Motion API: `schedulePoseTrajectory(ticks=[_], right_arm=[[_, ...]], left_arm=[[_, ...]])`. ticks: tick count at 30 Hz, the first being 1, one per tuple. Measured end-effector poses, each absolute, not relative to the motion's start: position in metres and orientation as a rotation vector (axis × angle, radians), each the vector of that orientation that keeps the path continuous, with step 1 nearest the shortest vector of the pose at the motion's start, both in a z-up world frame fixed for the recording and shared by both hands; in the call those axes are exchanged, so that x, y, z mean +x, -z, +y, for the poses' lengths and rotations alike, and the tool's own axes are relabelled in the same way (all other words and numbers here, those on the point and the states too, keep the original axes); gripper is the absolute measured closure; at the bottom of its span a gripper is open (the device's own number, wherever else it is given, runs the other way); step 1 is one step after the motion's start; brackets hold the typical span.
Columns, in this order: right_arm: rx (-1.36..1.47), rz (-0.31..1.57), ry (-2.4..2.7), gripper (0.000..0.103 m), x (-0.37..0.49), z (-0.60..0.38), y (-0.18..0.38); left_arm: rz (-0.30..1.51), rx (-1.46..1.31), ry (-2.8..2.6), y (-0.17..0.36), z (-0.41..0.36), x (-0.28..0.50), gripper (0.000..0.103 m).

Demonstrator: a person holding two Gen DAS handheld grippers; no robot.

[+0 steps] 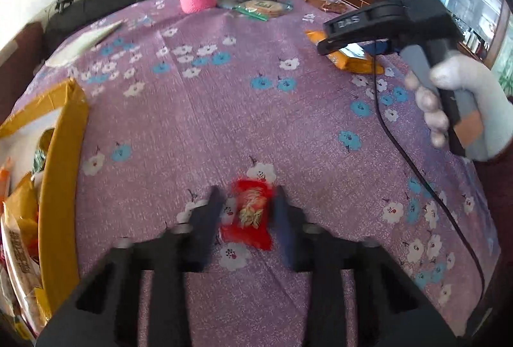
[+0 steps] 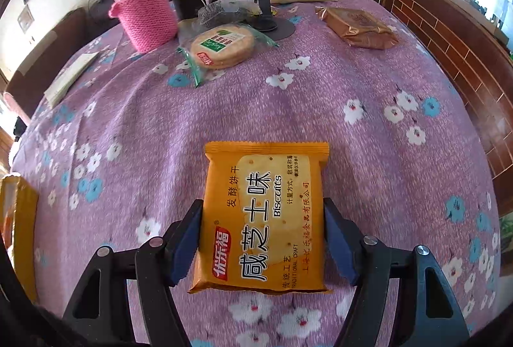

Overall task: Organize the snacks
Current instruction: 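Grasp the orange biscuit pack with the right tool while the left tool grasps the red candy, then carry the biscuit pack and red candy over the tray and open both tools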

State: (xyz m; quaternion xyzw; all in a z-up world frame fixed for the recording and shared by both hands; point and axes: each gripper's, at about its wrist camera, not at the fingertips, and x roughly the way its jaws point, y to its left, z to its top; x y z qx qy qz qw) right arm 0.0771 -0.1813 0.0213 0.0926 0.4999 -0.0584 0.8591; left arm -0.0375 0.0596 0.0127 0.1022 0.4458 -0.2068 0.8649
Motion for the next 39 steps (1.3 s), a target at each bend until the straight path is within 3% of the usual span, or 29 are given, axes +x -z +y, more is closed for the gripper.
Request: schedulePoseTrajectory(ticks=[9, 18, 29, 32, 34, 36, 39], right_arm=[[0.224, 0.976, -0.07, 0.031, 0.037, -0.139, -0.056], [0.155, 0.907, -0.419, 0.031, 0.002, -0.007, -0.107], [-0.031, 0.957, -0.609, 0.032, 0.016, 0.185, -0.086], [-0.09, 0.969, -0.566, 0.031, 0.039, 0.215, -0.074], [-0.099, 0.984, -0.541, 0.031, 0.053, 0.222, -0.065], [-0.1, 1.002, -0.53, 0.031, 0.062, 0.223, -0.059], [-0.064, 0.983, -0.532, 0.031, 0.064, 0.211, -0.063]], left_arm=[[0.889, -0.026, 0.366, -0.039, 0.11, -0.059, 0.084], [0.73, -0.238, 0.16, -0.094, 0.239, -0.106, 0.084], [0.79, -0.326, -0.087, -0.056, 0.333, -0.08, 0.084], [0.811, -0.366, -0.09, -0.048, 0.344, -0.072, 0.077], [0.809, -0.392, -0.08, -0.047, 0.35, -0.072, 0.06], [0.792, -0.395, -0.076, -0.047, 0.352, -0.073, 0.051], [0.763, -0.383, -0.089, -0.051, 0.352, -0.084, 0.05]])
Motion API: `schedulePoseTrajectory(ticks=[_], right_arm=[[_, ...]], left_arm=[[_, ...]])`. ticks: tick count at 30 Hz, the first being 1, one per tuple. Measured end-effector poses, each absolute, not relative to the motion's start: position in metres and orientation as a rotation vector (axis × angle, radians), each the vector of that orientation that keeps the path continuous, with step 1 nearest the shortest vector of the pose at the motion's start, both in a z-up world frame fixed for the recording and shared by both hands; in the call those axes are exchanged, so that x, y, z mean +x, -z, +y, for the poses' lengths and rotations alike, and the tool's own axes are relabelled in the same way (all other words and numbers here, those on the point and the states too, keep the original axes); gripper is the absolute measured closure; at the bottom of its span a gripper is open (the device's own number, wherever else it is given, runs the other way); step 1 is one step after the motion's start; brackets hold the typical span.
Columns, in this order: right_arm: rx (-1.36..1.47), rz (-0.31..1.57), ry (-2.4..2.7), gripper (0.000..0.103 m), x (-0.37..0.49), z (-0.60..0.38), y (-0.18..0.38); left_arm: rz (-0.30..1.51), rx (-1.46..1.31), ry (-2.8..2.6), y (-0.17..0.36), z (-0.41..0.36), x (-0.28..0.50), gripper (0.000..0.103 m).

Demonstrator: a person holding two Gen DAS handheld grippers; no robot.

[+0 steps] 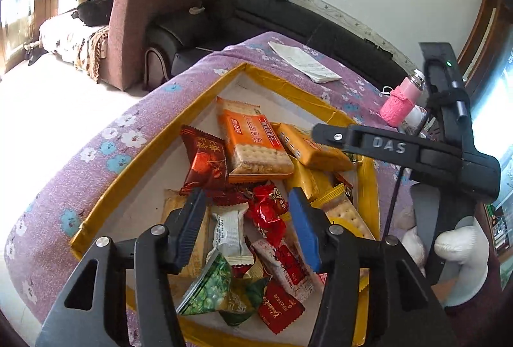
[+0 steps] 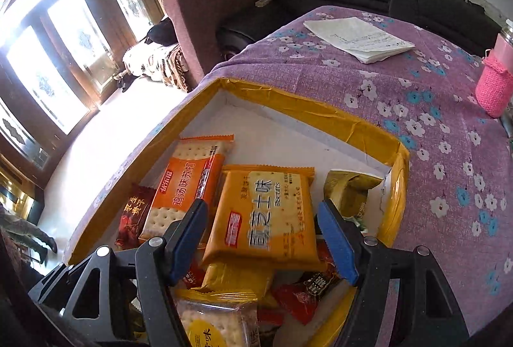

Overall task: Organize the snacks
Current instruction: 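Carry the biscuit pack and red candy over the tray and open both tools, then withdraw both open tools from the tray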

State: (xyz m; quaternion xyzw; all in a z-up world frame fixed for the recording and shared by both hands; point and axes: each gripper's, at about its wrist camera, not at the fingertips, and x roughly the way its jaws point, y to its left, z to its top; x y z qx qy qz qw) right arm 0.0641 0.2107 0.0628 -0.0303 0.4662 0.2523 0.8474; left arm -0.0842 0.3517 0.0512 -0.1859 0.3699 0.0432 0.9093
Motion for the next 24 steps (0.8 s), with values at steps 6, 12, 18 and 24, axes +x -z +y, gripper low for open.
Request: schedulePoseTrajectory(ticks=[6, 12, 18, 24], right_arm=[[0.004, 0.848, -0.528, 0.027, 0.027, 0.16, -0.096], [-0.012, 0.682, -0.499, 0.024, -0.038, 0.108, -0.123], [-0.047, 0.546, -0.472, 0.021, -0.091, 0.067, -0.144], [-0.02, 0.449, -0.423, 0.017, -0.136, 0.034, -0.15]], left_arm=[[0.655, -0.343, -0.196, -0.073, 0.34, -0.113, 0.041], [0.463, -0.188, -0.381, -0.109, 0.307, -0.152, 0.025], [0.281, -0.059, -0.463, -0.147, 0.268, -0.195, 0.016], [0.165, -0.117, -0.463, -0.175, 0.243, -0.224, 0.0]])
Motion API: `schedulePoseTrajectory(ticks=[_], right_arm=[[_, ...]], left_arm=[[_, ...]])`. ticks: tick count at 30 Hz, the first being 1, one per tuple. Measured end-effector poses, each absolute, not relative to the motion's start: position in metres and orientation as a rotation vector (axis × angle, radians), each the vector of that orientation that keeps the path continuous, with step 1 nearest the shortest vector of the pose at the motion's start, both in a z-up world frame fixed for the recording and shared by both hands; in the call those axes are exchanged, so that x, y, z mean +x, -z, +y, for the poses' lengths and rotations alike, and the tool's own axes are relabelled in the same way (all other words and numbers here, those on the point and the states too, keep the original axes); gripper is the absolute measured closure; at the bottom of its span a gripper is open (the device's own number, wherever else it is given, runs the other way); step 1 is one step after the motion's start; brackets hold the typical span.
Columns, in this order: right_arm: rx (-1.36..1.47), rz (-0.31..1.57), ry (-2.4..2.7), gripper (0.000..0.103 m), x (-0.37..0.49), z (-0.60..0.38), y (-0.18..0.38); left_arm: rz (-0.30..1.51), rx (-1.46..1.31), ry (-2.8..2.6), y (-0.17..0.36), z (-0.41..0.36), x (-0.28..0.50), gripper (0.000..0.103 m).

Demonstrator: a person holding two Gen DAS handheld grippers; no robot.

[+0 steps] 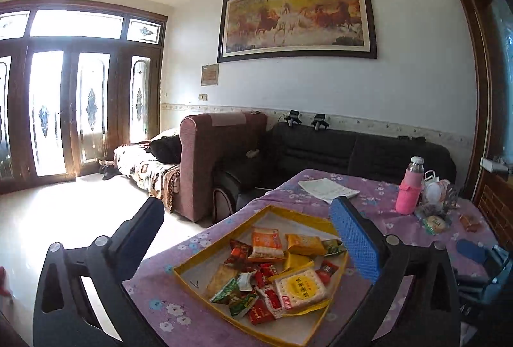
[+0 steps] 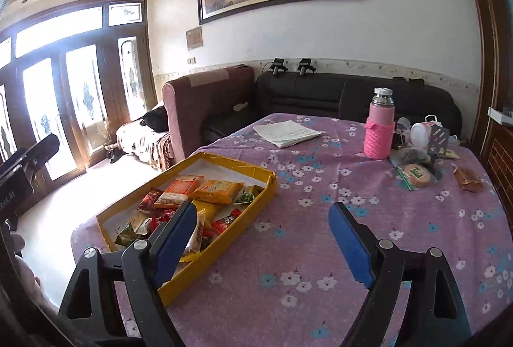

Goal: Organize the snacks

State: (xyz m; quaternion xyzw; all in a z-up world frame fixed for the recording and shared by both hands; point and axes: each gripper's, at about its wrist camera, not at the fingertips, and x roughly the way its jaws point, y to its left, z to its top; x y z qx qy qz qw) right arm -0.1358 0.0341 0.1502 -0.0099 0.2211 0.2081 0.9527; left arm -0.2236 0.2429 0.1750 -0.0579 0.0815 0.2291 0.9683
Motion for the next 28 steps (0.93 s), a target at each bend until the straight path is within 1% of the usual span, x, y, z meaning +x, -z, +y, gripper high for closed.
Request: schedulePoseTrajectory(ticks=[4, 7, 11, 17, 28], right_arm=[[0.067, 0.451, -0.415, 0.012, -0.153, 0.026, -0.13], [0.015, 0.505, -0.438, 0.012, -0.156, 0.042, -0.113], [-0.054, 0.499, -0.467, 0.012, -0.167, 0.061, -0.106], [-0.077, 0.542, -0.504, 0.012, -0.172, 0.076, -0.094], [-0.117, 0.579, -0.526, 0.012, -0.172, 0.095, -0.087]], left_arm=[[0.256, -0.16, -0.461, -0.162, 0.235, -0.211, 0.0], [0.35, -0.112, -0.458, -0.146, 0.229, -0.199, 0.0], [0.369, -0.129, -0.444, -0.136, 0.227, -0.204, 0.0], [0.448, -0.192, -0.417, -0.126, 0.241, -0.198, 0.0], [0.524, -0.177, -0.423, -0.111, 0.248, -0.191, 0.0]])
